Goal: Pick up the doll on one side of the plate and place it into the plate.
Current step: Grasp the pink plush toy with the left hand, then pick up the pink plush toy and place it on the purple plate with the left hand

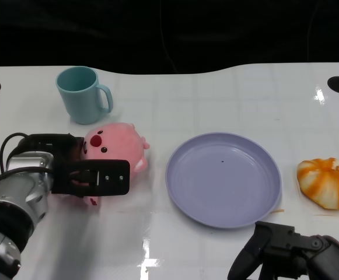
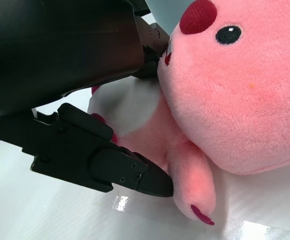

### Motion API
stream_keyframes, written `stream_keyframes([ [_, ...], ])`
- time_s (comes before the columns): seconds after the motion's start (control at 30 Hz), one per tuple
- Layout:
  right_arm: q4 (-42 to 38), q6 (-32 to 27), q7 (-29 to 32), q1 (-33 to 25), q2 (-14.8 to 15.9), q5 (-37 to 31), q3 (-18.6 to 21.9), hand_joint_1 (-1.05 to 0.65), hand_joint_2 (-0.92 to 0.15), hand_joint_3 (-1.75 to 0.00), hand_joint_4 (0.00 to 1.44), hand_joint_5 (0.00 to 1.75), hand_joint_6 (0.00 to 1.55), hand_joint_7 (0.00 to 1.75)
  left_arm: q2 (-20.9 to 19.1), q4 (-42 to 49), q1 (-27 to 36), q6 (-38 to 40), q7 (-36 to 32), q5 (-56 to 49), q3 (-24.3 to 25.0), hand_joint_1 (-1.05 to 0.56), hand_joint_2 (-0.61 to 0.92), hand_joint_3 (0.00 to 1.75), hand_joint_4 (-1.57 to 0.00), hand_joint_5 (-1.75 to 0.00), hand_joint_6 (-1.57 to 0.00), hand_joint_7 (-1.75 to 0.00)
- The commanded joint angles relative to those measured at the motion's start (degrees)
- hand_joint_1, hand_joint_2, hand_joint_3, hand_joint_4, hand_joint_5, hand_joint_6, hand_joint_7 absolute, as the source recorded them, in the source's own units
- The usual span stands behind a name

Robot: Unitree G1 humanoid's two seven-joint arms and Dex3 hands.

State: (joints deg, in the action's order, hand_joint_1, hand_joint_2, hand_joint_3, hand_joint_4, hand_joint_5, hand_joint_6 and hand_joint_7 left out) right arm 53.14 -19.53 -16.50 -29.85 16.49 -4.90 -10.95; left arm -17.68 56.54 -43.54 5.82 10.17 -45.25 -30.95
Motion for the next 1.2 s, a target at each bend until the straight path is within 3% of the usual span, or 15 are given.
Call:
stream_keyframes([
  [0.03, 0.7, -0.5, -0.1, 0.0, 0.5, 0.6, 0.5, -0.29, -0.92, -0.31, 0.69, 1.56, 0.61, 1.28, 1.8, 4.0, 5.1, -3.5, -3.0, 2.4, 0.0, -0.43, 0.92, 0.05, -0.77, -0.17, -0.88, -0.1],
  [0.1, 0.7, -0.5, -0.1, 0.1, 0.6, 0.6, 0.6, -0.28, -0.92, -0.31, 0.69, 1.56, 0.61, 1.27, 1.8, 4.8, 5.7, -5.2, -6.3, 2.7, 0.0, -0.38, 0.92, 0.03, -0.83, -0.55, -1.09, -0.05],
  [0.13, 0.6, -0.4, -0.1, 0.1, 0.6, 0.6, 0.6, -0.28, -0.92, -0.31, 0.69, 1.56, 0.61, 1.27, 1.6, 5.0, 6.0, -5.8, -8.1, 2.7, 0.0, -0.35, 0.92, 0.06, -0.78, -1.05, -1.17, -0.07],
  [0.17, 0.6, -0.4, 0.0, 0.2, 0.6, 0.5, 0.6, -0.28, -0.92, -0.31, 0.69, 1.56, 0.61, 1.27, 1.5, 5.2, 6.4, -6.3, -9.9, 2.9, 0.0, -0.31, 0.92, 0.13, -0.72, -1.46, -1.05, -0.43],
  [0.2, 0.4, -0.3, 0.0, 0.3, 0.6, 0.4, 0.5, -0.28, -0.92, -0.31, 0.69, 1.56, 0.61, 1.27, 1.4, 5.3, 6.8, -6.6, -11.5, 3.1, 0.2, -0.3, 0.92, 0.17, -0.69, -1.6, -0.88, -0.83],
  [0.23, 0.3, -0.3, 0.0, 0.4, 0.7, 0.3, 0.5, -0.28, -0.92, -0.31, 0.69, 1.56, 0.61, 1.27, 1.3, 5.3, 7.1, -6.9, -12.9, 3.3, 0.4, -0.29, 0.92, 0.21, -0.69, -1.67, -0.78, -1.04],
  [0.3, -0.2, 0.2, 0.1, 0.5, 0.6, 0.2, 0.3, -0.28, -0.92, -0.31, 0.69, 1.57, 0.6, 1.27, 1.1, 5.3, 7.9, -8.1, -16.3, 4.1, 1.0, -0.27, 0.92, 0.26, -0.67, -1.73, -0.76, -0.89],
  [0.33, -0.6, 0.5, 0.1, 0.6, 0.6, 0.1, 0.3, -0.28, -0.92, -0.31, 0.69, 1.57, 0.61, 1.27, 0.8, 5.2, 8.5, -10.0, -18.8, 5.1, 2.0, -0.26, 0.92, 0.25, -0.69, -1.74, -0.71, -1.09],
  [0.37, -0.9, 0.8, 0.0, 0.8, 0.7, 0.0, 0.2, -0.28, -0.92, -0.31, 0.69, 1.57, 0.61, 1.28, 0.7, 5.1, 9.2, -11.7, -21.1, 6.1, 2.9, -0.23, 0.92, 0.24, -0.78, -1.74, -0.65, -1.47],
  [0.43, -1.1, 0.6, 0.1, 1.0, 0.7, -0.2, 0.0, -0.28, -0.92, -0.31, 0.69, 1.57, 0.61, 1.28, 0.6, 4.0, 10.4, -13.8, -24.5, 8.6, 5.3, -0.22, 0.88, 0.36, -0.87, -1.75, -0.68, -1.67],
  [0.47, -1.0, 0.4, 0.2, 1.1, 0.6, -0.3, -0.1, -0.28, -0.92, -0.31, 0.69, 1.57, 0.61, 1.28, 0.6, 3.2, 10.9, -14.1, -25.7, 9.5, 6.2, -0.23, 0.77, 0.61, -0.89, -1.75, -0.7, -1.72],
  [0.6, -1.1, 0.4, 0.4, 1.1, 0.4, -0.5, -0.3, -0.27, -0.92, -0.31, 0.7, 1.57, 0.61, 1.28, 0.8, -1.6, 13.1, -14.5, -26.5, 13.5, 9.8, -0.22, 0.66, 0.86, -0.92, -1.75, -0.72, -1.74],
  [0.87, -1.6, 0.8, 0.4, 1.6, 0.3, -0.8, -0.8, -0.26, -0.92, -0.31, 0.7, 1.56, 0.61, 1.28, -0.1, -14.3, 15.5, -11.4, -21.1, 17.6, 14.3, -0.2, 0.53, 1.14, -0.98, -1.75, -0.77, -1.75],
  [1.07, -2.9, 1.1, 0.4, 2.4, 0.0, -0.4, -0.8, -0.26, -0.92, -0.31, 0.7, 1.56, 0.61, 1.28, -0.3, -24.3, 15.4, -4.6, -14.2, 18.9, 15.8, -0.18, 0.46, 1.24, -0.97, -1.75, -0.77, -1.75],
  [1.2, -3.4, 0.9, 0.5, 2.9, 0.0, -0.9, -1.3, -0.25, -0.92, -0.3, 0.7, 1.55, 0.61, 1.27, -0.2, -29.2, 14.1, -2.1, -10.3, 19.3, 16.0, -0.18, 0.47, 1.18, -0.96, -1.75, -0.76, -1.75],
])
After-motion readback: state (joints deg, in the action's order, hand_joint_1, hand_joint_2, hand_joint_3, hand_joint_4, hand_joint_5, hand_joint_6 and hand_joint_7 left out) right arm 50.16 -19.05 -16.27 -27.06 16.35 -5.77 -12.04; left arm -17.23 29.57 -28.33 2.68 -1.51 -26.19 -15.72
